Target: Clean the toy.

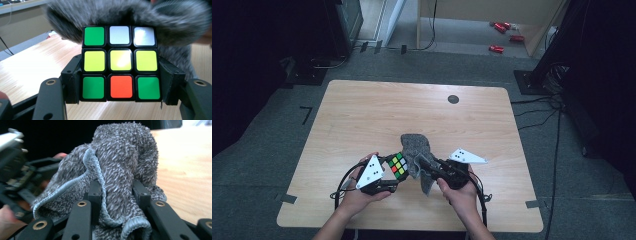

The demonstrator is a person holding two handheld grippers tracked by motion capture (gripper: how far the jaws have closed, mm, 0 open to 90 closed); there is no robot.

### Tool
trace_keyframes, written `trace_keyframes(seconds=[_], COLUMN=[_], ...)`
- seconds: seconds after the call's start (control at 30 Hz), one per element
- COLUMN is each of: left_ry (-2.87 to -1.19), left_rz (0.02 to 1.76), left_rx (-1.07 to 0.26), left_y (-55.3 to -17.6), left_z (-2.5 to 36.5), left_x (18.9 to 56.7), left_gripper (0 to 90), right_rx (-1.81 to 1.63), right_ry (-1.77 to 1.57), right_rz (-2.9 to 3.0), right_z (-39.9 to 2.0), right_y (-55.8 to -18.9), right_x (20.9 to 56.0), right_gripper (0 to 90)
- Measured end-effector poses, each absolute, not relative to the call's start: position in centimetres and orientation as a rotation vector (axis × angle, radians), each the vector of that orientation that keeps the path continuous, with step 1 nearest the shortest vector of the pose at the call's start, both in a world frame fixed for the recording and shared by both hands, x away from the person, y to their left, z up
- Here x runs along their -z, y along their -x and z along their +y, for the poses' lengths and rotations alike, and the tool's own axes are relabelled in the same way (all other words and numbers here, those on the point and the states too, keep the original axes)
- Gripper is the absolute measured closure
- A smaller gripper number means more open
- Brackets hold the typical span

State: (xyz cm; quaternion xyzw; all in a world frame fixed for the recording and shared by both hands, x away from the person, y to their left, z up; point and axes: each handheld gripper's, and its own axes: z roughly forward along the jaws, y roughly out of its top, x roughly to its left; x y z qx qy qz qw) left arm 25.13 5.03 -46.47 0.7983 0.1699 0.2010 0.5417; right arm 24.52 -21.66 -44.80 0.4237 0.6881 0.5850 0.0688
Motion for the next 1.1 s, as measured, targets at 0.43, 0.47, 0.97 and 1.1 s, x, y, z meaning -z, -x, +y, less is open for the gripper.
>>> trace_keyframes(seconds=[0.43, 0.47, 0.97, 1.1], left_ry=[-1.889, -1.916, -1.916, -1.873], left_rz=[0.414, 0.393, 0.395, 0.390], left_rx=[-0.481, -0.494, -0.513, -0.490], left_y=[-25.4, -25.2, -24.9, -24.8], left_z=[4.9, 4.3, 4.1, 4.7], left_x=[46.3, 46.5, 46.4, 45.9], left_gripper=[34.8, 34.8, 34.8, 34.8], right_rx=[-1.753, -1.771, -1.780, -1.767], right_ry=[-1.219, -1.189, -1.149, -1.160], right_rz=[2.064, 2.067, 2.080, 2.066], right_z=[-21.4, -21.2, -20.8, -20.9], right_y=[-24.0, -23.7, -23.5, -23.6], right_x=[44.6, 44.3, 43.5, 43.4], right_gripper=[66.5, 66.4, 66.0, 65.8])
